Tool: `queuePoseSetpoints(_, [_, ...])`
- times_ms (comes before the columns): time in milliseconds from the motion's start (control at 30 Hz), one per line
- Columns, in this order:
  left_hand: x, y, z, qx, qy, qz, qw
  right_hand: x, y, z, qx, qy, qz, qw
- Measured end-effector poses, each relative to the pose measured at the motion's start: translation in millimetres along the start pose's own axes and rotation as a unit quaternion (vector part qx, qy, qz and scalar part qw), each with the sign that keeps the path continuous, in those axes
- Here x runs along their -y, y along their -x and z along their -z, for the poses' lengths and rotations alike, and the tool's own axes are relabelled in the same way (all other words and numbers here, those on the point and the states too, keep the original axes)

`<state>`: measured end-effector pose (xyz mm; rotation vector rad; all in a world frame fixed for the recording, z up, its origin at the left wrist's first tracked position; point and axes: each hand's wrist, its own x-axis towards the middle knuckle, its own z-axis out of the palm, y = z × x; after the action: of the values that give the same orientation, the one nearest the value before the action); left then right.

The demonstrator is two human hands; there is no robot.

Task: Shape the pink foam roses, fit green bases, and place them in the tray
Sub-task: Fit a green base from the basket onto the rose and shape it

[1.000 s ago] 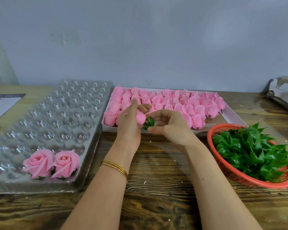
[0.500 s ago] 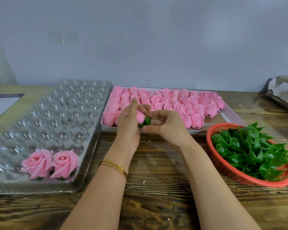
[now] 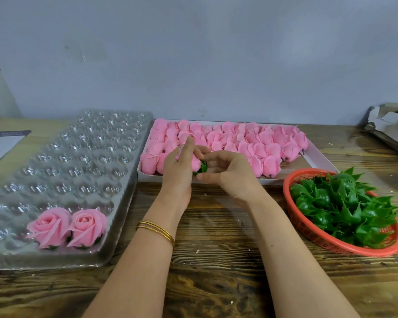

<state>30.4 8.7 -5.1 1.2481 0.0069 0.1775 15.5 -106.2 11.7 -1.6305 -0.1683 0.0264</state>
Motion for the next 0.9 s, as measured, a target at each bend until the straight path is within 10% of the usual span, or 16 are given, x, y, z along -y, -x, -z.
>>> queuePoseSetpoints(500, [-0.6, 0.3, 1.1, 0.007, -0.019, -0.006, 1.000, -6.3, -3.6, 1.2, -0.015, -0.024, -0.020, 0.999])
queuePoseSetpoints(900, [-0.4, -3.0, 4.7, 0.013, 0.005, -0.007, 1.000, -10.9, -7.2, 3.8, 0.025, -0.249, -0.106, 0.962])
